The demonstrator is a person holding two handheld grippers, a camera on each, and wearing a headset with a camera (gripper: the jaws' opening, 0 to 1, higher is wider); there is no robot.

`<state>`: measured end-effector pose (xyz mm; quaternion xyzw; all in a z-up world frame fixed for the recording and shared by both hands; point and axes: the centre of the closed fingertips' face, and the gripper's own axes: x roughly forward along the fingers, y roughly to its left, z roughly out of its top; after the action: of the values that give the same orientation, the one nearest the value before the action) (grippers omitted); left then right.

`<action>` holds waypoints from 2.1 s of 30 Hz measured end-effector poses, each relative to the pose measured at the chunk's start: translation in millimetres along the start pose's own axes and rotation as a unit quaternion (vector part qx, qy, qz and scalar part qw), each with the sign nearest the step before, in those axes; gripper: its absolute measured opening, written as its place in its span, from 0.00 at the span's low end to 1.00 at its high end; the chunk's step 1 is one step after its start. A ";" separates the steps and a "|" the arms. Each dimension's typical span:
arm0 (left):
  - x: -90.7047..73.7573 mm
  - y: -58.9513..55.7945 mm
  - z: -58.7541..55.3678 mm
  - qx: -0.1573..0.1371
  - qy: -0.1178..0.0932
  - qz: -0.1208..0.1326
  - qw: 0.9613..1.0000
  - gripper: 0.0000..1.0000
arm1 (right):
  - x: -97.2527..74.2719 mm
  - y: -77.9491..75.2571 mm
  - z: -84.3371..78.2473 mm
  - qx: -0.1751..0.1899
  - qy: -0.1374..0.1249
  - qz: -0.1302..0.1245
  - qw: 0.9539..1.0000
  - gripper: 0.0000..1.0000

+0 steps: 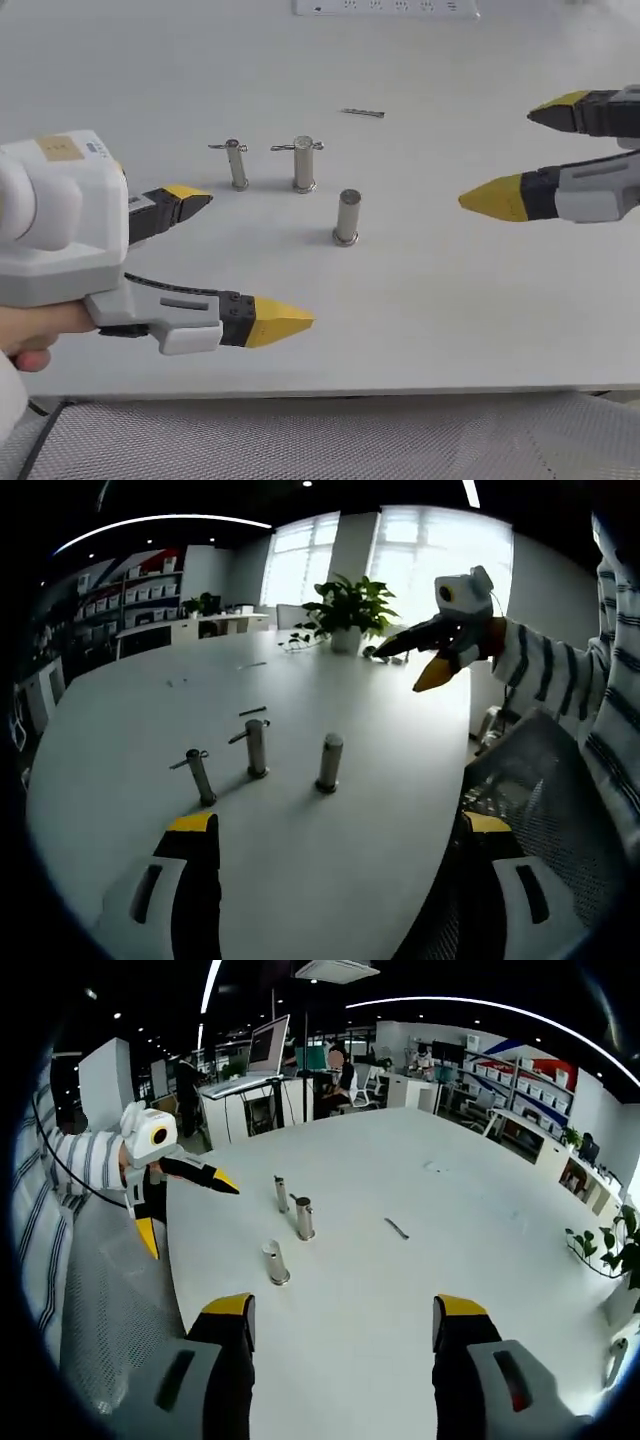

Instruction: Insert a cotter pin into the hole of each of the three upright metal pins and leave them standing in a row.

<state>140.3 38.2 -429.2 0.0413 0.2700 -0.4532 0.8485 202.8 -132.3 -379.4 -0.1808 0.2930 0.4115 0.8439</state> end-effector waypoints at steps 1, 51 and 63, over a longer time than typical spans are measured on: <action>-0.1 0.3 0.0 0.001 0.000 0.001 1.000 0.99 | 3.7 -0.1 1.5 -0.009 0.006 0.011 1.000 0.68; 3.8 8.3 -12.4 -0.050 0.006 0.030 0.998 0.95 | 178.0 -95.3 15.1 -0.167 0.168 0.044 0.971 0.15; 6.7 10.8 -10.1 -0.074 -0.011 0.030 0.997 0.94 | 202.0 -101.6 9.7 -0.167 0.187 0.038 0.967 0.09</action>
<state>147.5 42.7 -443.0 -0.0181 0.2924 -0.4069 0.8652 386.3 -68.7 -495.4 -0.3816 0.3796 0.4454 0.7155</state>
